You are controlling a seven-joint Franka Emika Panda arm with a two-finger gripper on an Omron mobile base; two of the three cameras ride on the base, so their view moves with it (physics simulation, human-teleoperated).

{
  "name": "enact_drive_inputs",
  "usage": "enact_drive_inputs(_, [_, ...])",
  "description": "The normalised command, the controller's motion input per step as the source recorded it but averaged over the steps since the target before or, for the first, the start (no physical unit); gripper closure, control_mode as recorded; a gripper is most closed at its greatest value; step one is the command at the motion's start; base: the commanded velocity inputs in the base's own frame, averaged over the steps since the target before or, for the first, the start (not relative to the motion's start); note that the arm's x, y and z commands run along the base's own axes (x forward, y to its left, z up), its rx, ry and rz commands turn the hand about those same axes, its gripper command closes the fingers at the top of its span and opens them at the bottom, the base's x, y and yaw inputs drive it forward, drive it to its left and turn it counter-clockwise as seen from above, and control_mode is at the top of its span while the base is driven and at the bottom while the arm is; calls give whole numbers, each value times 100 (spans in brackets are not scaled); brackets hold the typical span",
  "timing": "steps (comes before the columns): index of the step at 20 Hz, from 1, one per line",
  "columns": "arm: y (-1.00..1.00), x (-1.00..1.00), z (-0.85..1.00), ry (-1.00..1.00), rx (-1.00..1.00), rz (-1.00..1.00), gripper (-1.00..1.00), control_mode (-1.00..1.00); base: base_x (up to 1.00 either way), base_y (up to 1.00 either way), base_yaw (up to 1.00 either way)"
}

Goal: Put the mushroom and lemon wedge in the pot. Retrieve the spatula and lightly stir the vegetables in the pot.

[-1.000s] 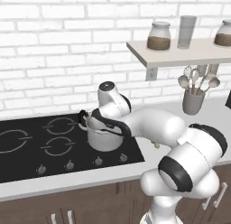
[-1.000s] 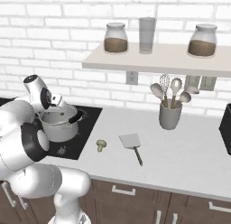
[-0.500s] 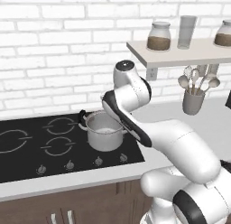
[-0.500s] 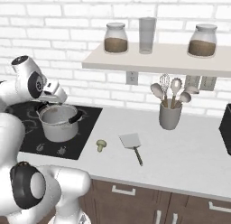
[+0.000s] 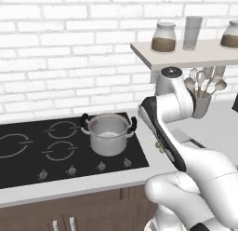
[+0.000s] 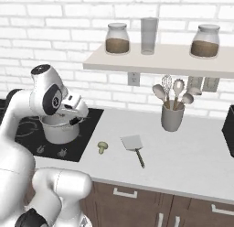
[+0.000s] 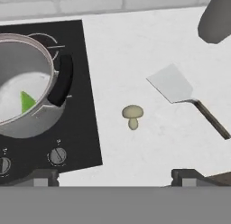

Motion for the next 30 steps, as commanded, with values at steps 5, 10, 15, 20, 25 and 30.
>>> enact_drive_inputs(5, [-92,1,-55,9,0,11,-100,-100,0,0,0])
enact_drive_inputs(10, [-41,26,-69,13,0,12,-100,-100,0,0,0])
enact_drive_inputs(15, [-1,48,-74,11,0,7,-100,-100,0,0,0])
enact_drive_inputs(20, [0,47,-62,8,0,5,-100,-100,0,0,0])
enact_drive_inputs(25, [0,35,-42,3,0,2,-100,-100,0,0,0])
enact_drive_inputs(30, [0,23,-39,4,0,3,-100,-100,0,0,0])
